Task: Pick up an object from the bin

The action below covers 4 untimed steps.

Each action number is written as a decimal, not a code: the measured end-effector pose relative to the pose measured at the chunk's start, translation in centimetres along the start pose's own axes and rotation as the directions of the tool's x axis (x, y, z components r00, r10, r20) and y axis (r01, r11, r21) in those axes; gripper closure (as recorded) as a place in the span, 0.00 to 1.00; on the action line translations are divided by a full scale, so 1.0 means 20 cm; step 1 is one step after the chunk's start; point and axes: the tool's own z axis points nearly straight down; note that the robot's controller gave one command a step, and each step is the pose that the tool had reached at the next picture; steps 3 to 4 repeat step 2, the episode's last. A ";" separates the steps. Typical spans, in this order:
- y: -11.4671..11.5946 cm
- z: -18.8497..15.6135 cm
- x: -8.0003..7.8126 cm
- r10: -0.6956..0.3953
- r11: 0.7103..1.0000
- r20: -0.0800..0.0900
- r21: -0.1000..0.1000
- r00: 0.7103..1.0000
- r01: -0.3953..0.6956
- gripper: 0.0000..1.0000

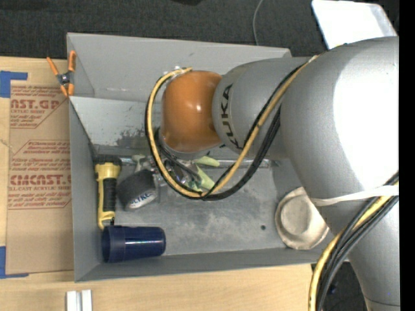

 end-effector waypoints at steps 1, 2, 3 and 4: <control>-0.01 0.01 -0.07 -0.002 1.000 -0.031 0.001 1.000 0.002 1.00; 0.00 0.00 -0.01 -0.007 1.000 0.005 0.003 1.000 0.007 1.00; 0.00 0.00 -0.01 -0.007 1.000 0.005 0.003 1.000 0.007 1.00; 0.00 0.00 -0.01 -0.007 1.000 0.005 0.003 1.000 0.007 1.00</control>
Offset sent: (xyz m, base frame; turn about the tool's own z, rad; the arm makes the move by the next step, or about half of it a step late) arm 0.0075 0.0021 -0.0240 -0.0491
